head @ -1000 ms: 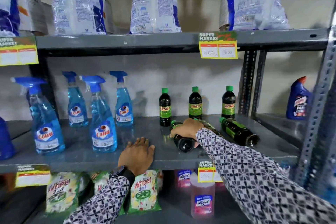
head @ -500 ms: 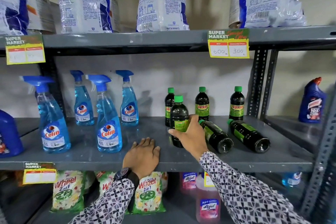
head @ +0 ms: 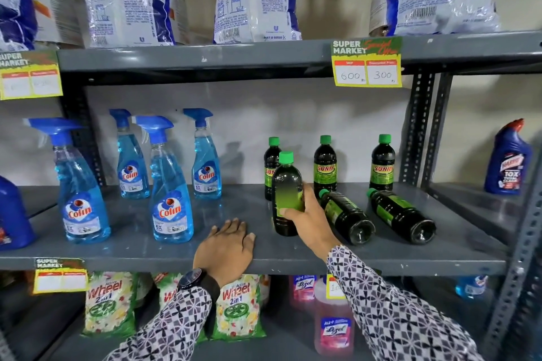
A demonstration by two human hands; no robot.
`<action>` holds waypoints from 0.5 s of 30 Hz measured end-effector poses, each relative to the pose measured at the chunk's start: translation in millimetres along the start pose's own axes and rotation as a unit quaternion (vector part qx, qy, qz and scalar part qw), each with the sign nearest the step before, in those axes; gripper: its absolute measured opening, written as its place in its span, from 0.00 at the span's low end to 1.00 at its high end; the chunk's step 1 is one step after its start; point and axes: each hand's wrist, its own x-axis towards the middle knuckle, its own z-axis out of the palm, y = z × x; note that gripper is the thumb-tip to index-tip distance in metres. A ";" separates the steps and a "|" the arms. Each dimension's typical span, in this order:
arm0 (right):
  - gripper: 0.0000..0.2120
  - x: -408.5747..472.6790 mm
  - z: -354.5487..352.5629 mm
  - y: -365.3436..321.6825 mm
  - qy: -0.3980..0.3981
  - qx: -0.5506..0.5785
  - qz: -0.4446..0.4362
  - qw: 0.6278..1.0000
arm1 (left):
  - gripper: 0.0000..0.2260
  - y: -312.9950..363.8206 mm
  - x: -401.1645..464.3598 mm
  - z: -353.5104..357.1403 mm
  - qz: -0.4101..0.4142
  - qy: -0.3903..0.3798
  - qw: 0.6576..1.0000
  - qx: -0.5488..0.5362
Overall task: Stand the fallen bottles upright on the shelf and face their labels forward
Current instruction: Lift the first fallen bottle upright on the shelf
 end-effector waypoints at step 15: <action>0.35 -1.9 1.0 -0.8 0.019 -0.020 -0.017 0.999 | 0.27 -1.4 1.1 1.5 0.001 -0.006 1.000 -0.007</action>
